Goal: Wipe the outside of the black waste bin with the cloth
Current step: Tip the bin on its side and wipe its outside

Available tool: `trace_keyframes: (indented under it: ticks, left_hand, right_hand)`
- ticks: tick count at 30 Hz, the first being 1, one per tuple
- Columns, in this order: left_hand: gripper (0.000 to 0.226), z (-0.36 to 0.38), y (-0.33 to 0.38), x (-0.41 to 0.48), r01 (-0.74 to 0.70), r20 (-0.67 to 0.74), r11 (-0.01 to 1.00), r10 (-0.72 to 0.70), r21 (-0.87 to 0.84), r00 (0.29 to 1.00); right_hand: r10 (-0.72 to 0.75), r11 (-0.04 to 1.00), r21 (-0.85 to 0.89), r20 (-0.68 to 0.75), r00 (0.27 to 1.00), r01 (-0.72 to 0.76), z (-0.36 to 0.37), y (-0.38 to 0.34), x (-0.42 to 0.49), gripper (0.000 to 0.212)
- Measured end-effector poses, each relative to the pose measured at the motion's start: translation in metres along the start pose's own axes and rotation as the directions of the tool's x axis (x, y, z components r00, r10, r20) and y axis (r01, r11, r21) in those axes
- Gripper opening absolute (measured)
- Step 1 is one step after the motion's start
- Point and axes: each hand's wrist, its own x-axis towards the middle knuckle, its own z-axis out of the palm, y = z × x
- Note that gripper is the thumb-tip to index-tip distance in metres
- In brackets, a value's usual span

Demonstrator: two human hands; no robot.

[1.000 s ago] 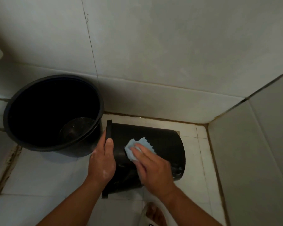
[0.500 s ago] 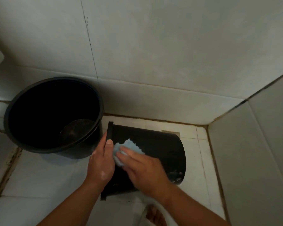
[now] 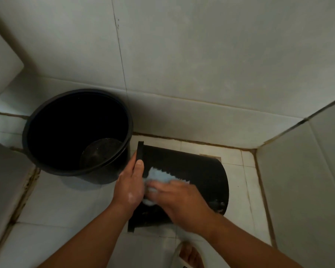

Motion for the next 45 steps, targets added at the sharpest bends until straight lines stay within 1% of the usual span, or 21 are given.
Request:
trace_keyframes:
  ticks: [2,4,6,7,8,9,12,14,16,17,19,21,27,30,33,35,37,39,40,42,45]
  left_hand:
    - [0.044,0.000,0.001,-0.001,-0.008,-0.012,0.999,0.008,0.036,1.000]
    - [0.045,0.002,0.003,0.000,-0.011,-0.010,0.998,0.012,0.067,1.000]
    - [0.045,0.003,0.002,0.001,-0.022,0.004,0.997,0.021,0.075,1.000]
    - [0.045,0.003,0.001,0.002,-0.025,0.005,0.997,0.025,0.076,1.000]
    - [0.046,0.004,0.001,0.002,-0.032,0.003,0.997,0.032,0.076,0.999]
    - [0.046,0.003,0.001,0.001,-0.035,-0.003,0.997,0.035,0.070,0.999]
    - [0.047,0.002,-0.003,-0.002,-0.046,-0.016,0.997,0.048,0.069,0.999]
    - [0.046,0.001,-0.006,-0.003,-0.035,-0.010,0.998,0.036,0.051,0.999]
    - [0.045,0.001,-0.008,0.000,-0.046,-0.002,0.997,0.047,0.063,0.999]
    - [0.045,0.000,-0.009,0.002,-0.052,0.003,0.996,0.052,0.070,0.999]
    - [0.046,0.002,-0.009,0.001,-0.067,0.020,0.996,0.066,0.066,0.998]
    - [0.048,0.004,-0.008,-0.002,-0.068,0.011,0.996,0.067,0.059,0.998]
    - [0.056,0.001,-0.021,-0.029,-0.188,-0.001,0.972,0.190,0.140,0.982]
    - [0.050,0.003,-0.028,-0.032,-0.148,-0.003,0.981,0.150,0.127,0.989]
    - [0.044,0.002,-0.022,-0.021,-0.171,-0.026,0.975,0.176,0.145,0.984]
    - [0.044,0.000,-0.020,-0.012,-0.185,-0.018,0.968,0.191,0.167,0.981]
    - [0.047,0.000,-0.020,-0.007,-0.187,0.015,0.969,0.187,0.161,0.982]
    - [0.048,-0.001,-0.018,-0.008,-0.178,0.033,0.972,0.175,0.154,0.984]
    - [0.049,-0.001,-0.017,-0.008,-0.172,0.034,0.973,0.169,0.151,0.985]
    - [0.049,-0.001,-0.018,-0.008,-0.165,0.031,0.978,0.162,0.129,0.986]
    - [0.049,0.003,-0.018,-0.010,-0.141,0.035,0.987,0.138,0.073,0.990]
  right_hand:
    - [-0.090,0.993,-0.070,0.127,0.988,0.100,-0.002,0.016,-0.013,0.046]
    - [0.099,0.993,-0.069,0.015,0.995,-0.097,-0.005,0.041,-0.017,0.048]
    - [0.514,0.858,0.101,-0.163,0.842,-0.504,-0.012,0.060,-0.011,0.042]
    - [0.654,0.756,0.172,-0.211,0.726,-0.631,-0.012,0.059,-0.003,0.040]
    - [0.694,0.718,0.161,-0.242,0.678,-0.677,-0.009,0.050,0.005,0.039]
    - [0.651,0.754,0.120,-0.258,0.713,-0.646,-0.001,0.035,0.011,0.040]
    - [0.206,0.978,0.065,-0.125,0.970,-0.199,0.015,-0.014,0.013,0.043]
    - [0.044,0.999,-0.004,-0.035,0.998,-0.044,0.012,-0.003,0.003,0.045]
    - [0.196,0.980,-0.018,-0.090,0.977,-0.198,0.004,0.024,-0.004,0.045]
    - [0.387,0.922,0.043,-0.125,0.913,-0.385,-0.004,0.038,-0.007,0.041]
    - [0.723,0.690,0.147,-0.193,0.663,-0.709,-0.015,0.068,-0.015,0.033]
    - [0.848,0.513,0.117,-0.221,0.482,-0.850,-0.021,0.089,-0.020,0.036]
    - [0.897,0.411,0.045,-0.198,0.395,-0.911,-0.027,0.112,-0.004,0.040]
    - [0.895,0.434,-0.032,-0.094,0.435,-0.900,-0.036,0.101,0.013,0.025]
    - [0.806,0.586,0.047,-0.140,0.575,-0.809,-0.025,0.061,0.023,0.031]
    - [0.645,0.761,0.084,-0.205,0.737,-0.643,-0.007,0.025,0.026,0.039]
    - [0.412,0.911,0.059,-0.132,0.902,-0.408,0.002,0.000,0.019,0.046]
    - [0.213,0.977,-0.001,-0.056,0.975,-0.213,0.000,0.009,0.003,0.048]
    - [0.219,0.975,-0.015,-0.053,0.974,-0.220,-0.003,0.023,-0.005,0.046]
    - [0.477,0.878,0.022,-0.115,0.871,-0.478,-0.013,0.061,-0.018,0.040]
    - [0.838,0.536,-0.005,-0.115,0.533,-0.844,-0.027,0.105,-0.028,0.040]
